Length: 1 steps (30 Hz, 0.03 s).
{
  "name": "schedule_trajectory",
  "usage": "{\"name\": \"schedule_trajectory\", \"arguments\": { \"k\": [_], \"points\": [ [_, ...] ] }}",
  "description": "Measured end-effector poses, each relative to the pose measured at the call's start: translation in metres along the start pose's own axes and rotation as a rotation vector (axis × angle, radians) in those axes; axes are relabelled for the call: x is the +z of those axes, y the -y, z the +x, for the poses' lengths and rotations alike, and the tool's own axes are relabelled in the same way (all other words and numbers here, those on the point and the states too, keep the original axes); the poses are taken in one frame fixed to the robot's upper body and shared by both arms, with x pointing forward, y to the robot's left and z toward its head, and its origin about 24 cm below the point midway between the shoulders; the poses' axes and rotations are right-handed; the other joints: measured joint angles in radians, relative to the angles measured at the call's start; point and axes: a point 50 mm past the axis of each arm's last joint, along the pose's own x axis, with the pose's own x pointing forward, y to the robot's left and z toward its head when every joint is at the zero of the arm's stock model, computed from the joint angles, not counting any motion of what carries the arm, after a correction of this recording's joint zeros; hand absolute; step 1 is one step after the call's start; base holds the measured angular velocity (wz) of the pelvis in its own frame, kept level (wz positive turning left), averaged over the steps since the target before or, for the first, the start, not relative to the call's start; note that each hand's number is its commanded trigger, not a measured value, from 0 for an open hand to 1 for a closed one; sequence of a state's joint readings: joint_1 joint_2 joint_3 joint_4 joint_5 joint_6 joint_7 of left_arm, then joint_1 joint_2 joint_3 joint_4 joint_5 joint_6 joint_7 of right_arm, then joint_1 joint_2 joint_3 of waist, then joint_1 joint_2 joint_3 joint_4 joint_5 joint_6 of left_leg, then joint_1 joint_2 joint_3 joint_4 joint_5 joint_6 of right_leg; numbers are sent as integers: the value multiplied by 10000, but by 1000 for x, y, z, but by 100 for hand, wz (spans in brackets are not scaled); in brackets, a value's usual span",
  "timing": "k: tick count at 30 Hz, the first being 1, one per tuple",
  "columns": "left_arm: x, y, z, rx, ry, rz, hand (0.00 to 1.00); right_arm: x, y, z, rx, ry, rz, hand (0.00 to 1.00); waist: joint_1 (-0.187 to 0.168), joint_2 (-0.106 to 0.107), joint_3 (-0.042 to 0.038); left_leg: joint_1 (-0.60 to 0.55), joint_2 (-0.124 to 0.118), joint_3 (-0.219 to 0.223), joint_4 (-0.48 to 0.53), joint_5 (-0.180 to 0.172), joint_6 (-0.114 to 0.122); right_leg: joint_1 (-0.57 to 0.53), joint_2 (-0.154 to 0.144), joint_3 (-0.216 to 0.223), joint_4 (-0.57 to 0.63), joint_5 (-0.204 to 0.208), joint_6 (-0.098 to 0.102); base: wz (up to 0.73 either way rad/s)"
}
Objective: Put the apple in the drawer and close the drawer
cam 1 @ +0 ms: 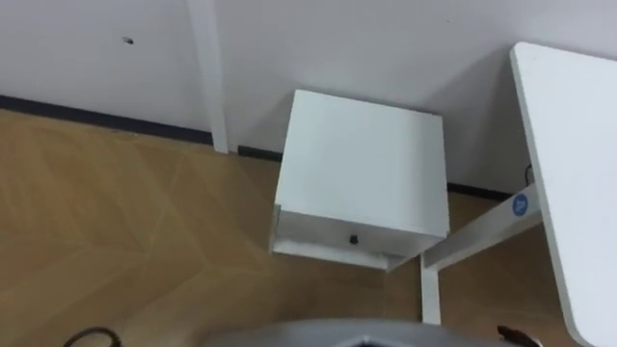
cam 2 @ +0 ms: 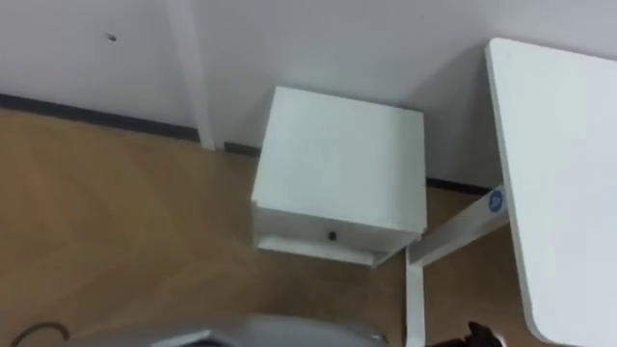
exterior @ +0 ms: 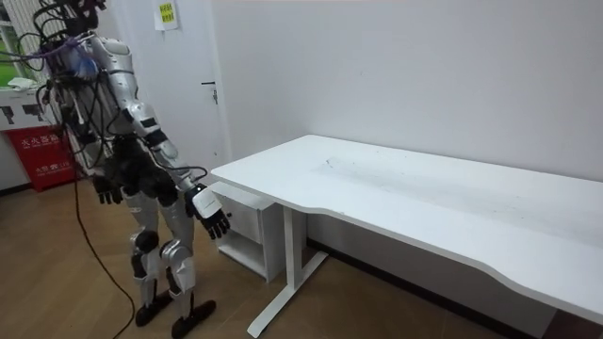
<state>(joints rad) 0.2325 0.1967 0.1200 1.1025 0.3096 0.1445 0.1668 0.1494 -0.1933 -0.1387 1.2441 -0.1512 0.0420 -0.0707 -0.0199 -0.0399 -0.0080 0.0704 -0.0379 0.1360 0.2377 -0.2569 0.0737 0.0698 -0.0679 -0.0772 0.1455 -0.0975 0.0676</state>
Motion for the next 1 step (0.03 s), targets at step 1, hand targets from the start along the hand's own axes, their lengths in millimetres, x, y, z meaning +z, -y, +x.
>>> {"name": "schedule_trajectory", "arguments": {
  "k": [1],
  "points": [
    [0,1,0,-19,-8,-39,0,1,0,0,23,-6,3,0,2,11,-8,63,33,3,-92,20,20,12,32,-1,7,-30,-43,-6]
  ]
}}
